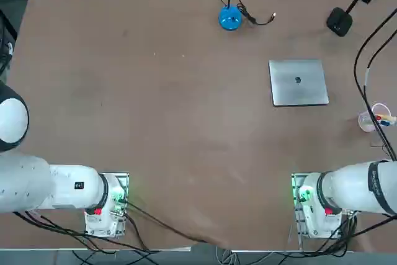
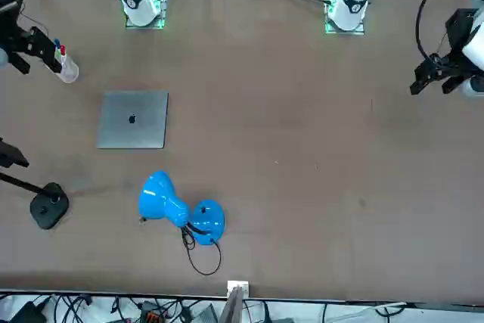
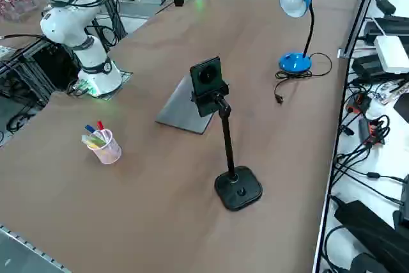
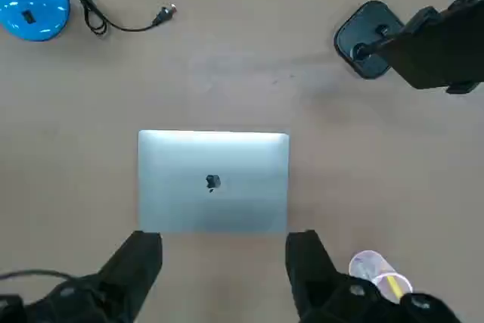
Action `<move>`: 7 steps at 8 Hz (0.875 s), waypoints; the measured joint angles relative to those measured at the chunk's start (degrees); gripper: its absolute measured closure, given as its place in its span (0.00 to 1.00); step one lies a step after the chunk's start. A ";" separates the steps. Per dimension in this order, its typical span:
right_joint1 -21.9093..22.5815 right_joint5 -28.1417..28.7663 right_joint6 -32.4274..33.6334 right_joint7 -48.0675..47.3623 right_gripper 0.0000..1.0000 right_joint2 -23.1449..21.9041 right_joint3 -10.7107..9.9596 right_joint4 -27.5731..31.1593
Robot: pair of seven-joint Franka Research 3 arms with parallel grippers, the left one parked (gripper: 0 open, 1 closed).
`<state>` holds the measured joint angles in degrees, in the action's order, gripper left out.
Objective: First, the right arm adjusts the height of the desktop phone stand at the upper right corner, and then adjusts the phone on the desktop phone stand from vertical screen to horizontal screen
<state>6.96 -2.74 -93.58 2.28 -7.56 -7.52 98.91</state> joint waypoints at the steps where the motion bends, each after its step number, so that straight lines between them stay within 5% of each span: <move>1: 0.00 0.00 0.00 0.00 0.00 0.28 0.00 -0.07; 7: -1.10 0.00 -0.30 -0.20 0.00 2.70 -0.24 -3.44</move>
<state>5.86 -2.74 -93.87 2.08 -4.86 -7.77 95.47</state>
